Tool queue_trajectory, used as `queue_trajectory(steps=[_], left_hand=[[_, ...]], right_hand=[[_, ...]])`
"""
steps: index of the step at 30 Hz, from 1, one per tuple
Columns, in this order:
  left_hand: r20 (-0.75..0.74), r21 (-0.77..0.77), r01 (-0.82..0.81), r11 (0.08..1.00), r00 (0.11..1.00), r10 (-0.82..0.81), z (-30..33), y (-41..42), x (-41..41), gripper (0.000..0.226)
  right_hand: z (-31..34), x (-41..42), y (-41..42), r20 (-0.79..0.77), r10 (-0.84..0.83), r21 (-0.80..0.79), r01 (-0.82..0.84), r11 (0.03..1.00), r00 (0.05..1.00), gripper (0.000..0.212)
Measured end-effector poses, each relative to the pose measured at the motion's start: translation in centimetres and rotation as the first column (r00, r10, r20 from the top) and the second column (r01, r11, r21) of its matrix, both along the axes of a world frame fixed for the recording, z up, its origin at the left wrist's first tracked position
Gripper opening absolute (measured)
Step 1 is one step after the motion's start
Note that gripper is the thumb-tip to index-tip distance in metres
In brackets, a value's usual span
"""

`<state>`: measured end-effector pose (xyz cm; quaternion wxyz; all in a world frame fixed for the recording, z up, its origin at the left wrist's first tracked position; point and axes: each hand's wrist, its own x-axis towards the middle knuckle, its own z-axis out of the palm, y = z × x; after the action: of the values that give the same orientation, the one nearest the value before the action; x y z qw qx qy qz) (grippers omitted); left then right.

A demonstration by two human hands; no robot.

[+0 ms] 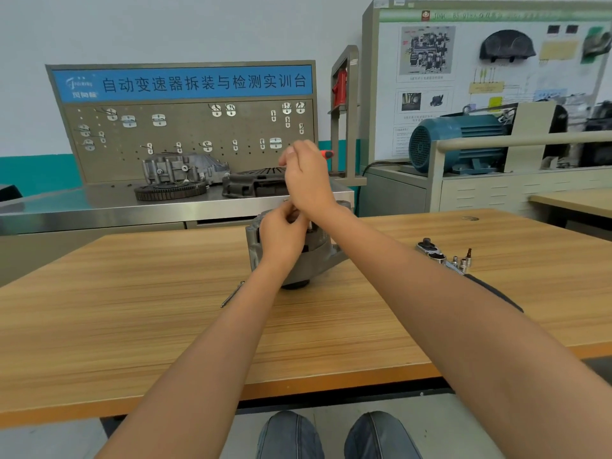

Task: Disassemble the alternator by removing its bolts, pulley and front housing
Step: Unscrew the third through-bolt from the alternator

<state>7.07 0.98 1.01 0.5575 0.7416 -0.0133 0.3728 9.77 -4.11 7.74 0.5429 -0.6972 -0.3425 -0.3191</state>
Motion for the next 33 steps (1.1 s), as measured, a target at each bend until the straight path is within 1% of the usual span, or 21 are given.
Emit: queue_trajectory(steps=[2, 6, 8, 9, 10, 11, 12, 13, 14, 15, 17, 20, 22, 23, 24, 25, 26, 28, 30, 32, 33], left_hand=[[-0.020, -0.013, 0.009, 1.000, 1.000, -0.009, 0.2, 0.1, 0.0, 0.022], [-0.046, -0.023, -0.010, 1.000, 0.999, 0.009, 0.4, 0.0, 0.0, 0.026], [-0.068, -0.006, -0.028, 1.000, 0.997, 0.028, 0.5, -0.1, 0.2, 0.023], [-0.073, -0.002, -0.041, 0.999, 0.996, 0.041, 0.5, -0.1, 0.3, 0.023], [-0.074, -0.007, -0.059, 0.998, 0.996, 0.058, 0.5, -0.1, 0.4, 0.027], [-0.067, -0.020, -0.075, 0.997, 0.995, 0.073, 0.5, -0.1, 0.4, 0.033], [-0.057, -0.025, -0.084, 0.996, 0.995, 0.082, 0.4, 0.0, 0.4, 0.038], [-0.045, -0.013, -0.087, 0.996, 0.995, 0.086, 0.4, 0.0, 0.2, 0.041], [-0.037, 0.008, -0.090, 0.996, 0.995, 0.090, 0.4, 0.1, 0.1, 0.043], [-0.035, 0.027, -0.097, 0.995, 0.995, 0.098, 0.4, 0.1, 0.1, 0.043], [-0.047, 0.037, -0.117, 0.992, 0.992, 0.118, 0.4, 0.0, 0.1, 0.041], [-0.021, 0.034, -0.081, 0.996, 0.996, 0.082, 0.2, -0.2, 0.1, 0.032], [0.021, 0.071, -0.036, 0.997, 0.999, 0.034, -0.1, -0.3, -0.3, 0.021], [0.029, 0.088, -0.017, 0.996, 0.999, 0.015, -0.2, -0.3, -0.4, 0.014], [0.029, 0.094, -0.009, 0.995, 1.000, 0.006, -0.2, -0.3, -0.5, 0.012], [0.020, 0.092, -0.006, 0.996, 1.000, 0.004, -0.2, -0.3, -0.6, 0.016], [0.007, 0.076, 0.002, 0.997, 1.000, -0.003, -0.2, -0.3, -0.7, 0.018], [-0.012, 0.040, 0.041, 0.998, 0.999, -0.041, 0.0, -0.3, -0.9, 0.013], [-0.039, 0.047, 0.067, 0.997, 0.997, -0.065, 0.2, -0.1, -1.2, 0.014], [-0.083, 0.040, 0.078, 0.996, 0.994, -0.075, 0.4, 0.2, -1.2, 0.019], [-0.105, 0.038, 0.077, 0.996, 0.992, -0.073, 0.6, 0.2, -1.2, 0.021]], right_hand=[[0.2, 0.0, -0.1, -0.039, 0.046, -0.015, -0.047, 0.999, 0.998, 0.027], [0.6, -0.1, 0.2, -0.177, 0.134, 0.088, -0.119, 0.989, 0.975, 0.028], [0.4, -0.2, 0.1, -0.125, 0.069, 0.077, -0.059, 0.995, 0.990, 0.028], [0.2, -0.2, 0.0, -0.037, -0.064, 0.004, 0.064, 0.998, 0.997, 0.026], [-0.3, -0.1, 0.0, 0.090, -0.269, -0.079, 0.277, 0.958, 0.959, 0.024], [-0.8, -0.1, 0.1, 0.225, -0.474, -0.113, 0.506, 0.855, 0.851, 0.022], [-1.2, -0.2, 0.3, 0.318, -0.614, -0.097, 0.669, 0.737, 0.722, 0.022], [-1.5, -0.6, 0.6, 0.350, -0.686, -0.080, 0.750, 0.657, 0.638, 0.025], [-1.6, -1.0, 0.8, 0.366, -0.715, -0.063, 0.782, 0.620, 0.596, 0.030], [-1.6, -1.1, 0.9, 0.362, -0.714, -0.072, 0.782, 0.619, 0.599, 0.033], [-1.4, -0.7, 0.7, 0.302, -0.676, -0.114, 0.730, 0.674, 0.672, 0.027], [-1.1, 0.1, 0.0, 0.193, -0.562, -0.066, 0.582, 0.811, 0.805, 0.018], [-0.5, -0.1, -0.5, 0.086, -0.380, -0.015, 0.383, 0.924, 0.921, 0.024], [-0.1, -0.2, -0.8, 0.001, -0.243, 0.018, 0.243, 0.970, 0.970, 0.032], [0.3, -0.4, -1.0, -0.104, -0.081, 0.074, 0.089, 0.993, 0.991, 0.037], [0.7, -0.5, -1.1, -0.210, 0.076, 0.140, -0.047, 0.989, 0.975, 0.040], [1.1, -0.6, -1.1, -0.291, 0.185, 0.189, -0.133, 0.973, 0.939, 0.042], [1.6, -0.4, -0.7, -0.389, 0.284, 0.240, -0.202, 0.950, 0.876, 0.045], [1.8, -0.3, -0.3, -0.407, 0.306, 0.286, -0.198, 0.937, 0.861, 0.046], [1.4, -0.1, -0.1, -0.357, 0.243, 0.303, -0.134, 0.943, 0.902, 0.046], [1.1, -0.1, -0.1, -0.304, 0.177, 0.285, -0.088, 0.955, 0.936, 0.045]])
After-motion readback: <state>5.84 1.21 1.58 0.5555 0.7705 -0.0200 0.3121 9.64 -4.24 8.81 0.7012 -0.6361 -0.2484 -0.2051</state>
